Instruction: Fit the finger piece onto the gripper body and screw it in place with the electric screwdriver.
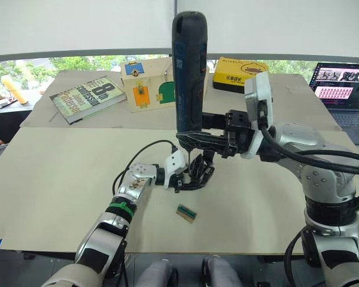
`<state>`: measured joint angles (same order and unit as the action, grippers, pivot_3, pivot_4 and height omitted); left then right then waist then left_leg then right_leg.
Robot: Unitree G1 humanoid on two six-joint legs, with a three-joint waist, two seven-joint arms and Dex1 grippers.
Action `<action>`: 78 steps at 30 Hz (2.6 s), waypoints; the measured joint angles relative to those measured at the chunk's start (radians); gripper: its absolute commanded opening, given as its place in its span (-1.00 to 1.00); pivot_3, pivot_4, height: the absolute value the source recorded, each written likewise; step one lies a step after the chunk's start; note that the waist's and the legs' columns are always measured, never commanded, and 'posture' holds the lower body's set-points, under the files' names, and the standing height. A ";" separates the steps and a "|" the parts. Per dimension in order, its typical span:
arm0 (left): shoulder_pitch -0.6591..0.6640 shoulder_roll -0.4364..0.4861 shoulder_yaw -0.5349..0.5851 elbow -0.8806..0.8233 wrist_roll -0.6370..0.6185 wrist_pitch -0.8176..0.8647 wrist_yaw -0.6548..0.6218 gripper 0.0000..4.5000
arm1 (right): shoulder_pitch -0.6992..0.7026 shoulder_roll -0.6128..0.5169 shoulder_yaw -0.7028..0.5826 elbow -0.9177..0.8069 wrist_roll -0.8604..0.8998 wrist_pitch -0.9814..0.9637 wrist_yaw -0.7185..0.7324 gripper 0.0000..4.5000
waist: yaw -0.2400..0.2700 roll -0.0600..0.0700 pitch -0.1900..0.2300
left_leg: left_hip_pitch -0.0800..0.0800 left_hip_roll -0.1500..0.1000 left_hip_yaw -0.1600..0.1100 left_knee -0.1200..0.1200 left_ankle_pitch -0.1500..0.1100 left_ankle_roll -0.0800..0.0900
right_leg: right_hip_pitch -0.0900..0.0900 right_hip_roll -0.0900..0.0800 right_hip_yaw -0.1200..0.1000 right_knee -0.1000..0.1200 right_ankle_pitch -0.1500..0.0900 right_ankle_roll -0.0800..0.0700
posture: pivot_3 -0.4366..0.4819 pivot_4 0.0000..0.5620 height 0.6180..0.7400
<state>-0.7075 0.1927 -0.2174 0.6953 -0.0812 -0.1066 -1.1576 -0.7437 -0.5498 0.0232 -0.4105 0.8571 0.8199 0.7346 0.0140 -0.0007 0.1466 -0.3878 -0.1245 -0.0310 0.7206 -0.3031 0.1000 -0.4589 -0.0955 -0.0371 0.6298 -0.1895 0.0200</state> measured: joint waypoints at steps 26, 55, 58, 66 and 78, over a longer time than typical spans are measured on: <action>0.017 0.036 0.004 -0.073 -0.002 0.026 -0.003 1.00 | -0.029 0.027 0.010 0.047 -0.040 0.003 0.018 -0.16 | -0.002 0.000 0.000 | 0.000 0.000 0.000 0.000 0.000 0.000 | 0.000 0.000 0.000 0.000 0.000 0.000 | -0.05 -0.47 1.00; 0.025 0.038 0.004 -0.076 -0.014 0.023 -0.014 0.01 | -0.087 0.028 0.047 0.086 -0.120 0.053 0.046 -0.16 | -0.006 0.000 0.000 | 0.000 0.000 0.000 0.000 0.000 0.000 | -0.001 0.001 -0.001 0.000 0.000 0.000 | -0.05 -0.47 1.00; 0.034 0.041 0.004 -0.086 -0.021 0.023 -0.013 0.01 | -0.064 0.036 0.050 0.087 -0.136 0.036 0.051 -0.16 | -0.006 0.000 0.000 | 0.000 0.000 0.000 0.000 0.000 0.000 | -0.001 0.001 -0.001 0.000 0.000 0.000 | -0.05 -0.47 1.00; 0.038 0.044 0.004 -0.091 -0.022 0.024 -0.013 0.01 | -0.064 0.055 0.052 0.091 -0.160 0.029 0.063 -0.16 | -0.007 0.000 0.000 | 0.000 0.000 0.000 0.000 0.000 0.000 | -0.001 0.001 -0.001 0.000 0.000 0.000 | -0.05 -0.47 1.00; 0.039 0.042 0.003 -0.093 -0.022 0.025 -0.011 0.01 | -0.076 0.071 0.051 0.107 -0.168 0.029 0.061 -0.16 | -0.006 0.000 0.000 | 0.000 0.000 0.000 0.000 0.000 0.000 | -0.001 0.001 -0.002 0.001 0.000 0.000 | -0.05 -0.47 1.00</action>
<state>-0.6684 0.2345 -0.2143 0.6027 -0.1037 -0.0820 -1.1689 -0.8196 -0.4793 0.0743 -0.3037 0.6888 0.8493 0.7960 0.0077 -0.0007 0.1466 -0.3878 -0.1244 -0.0309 0.7206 -0.3031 0.0999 -0.4599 -0.0943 -0.0394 0.6303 -0.1895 0.0200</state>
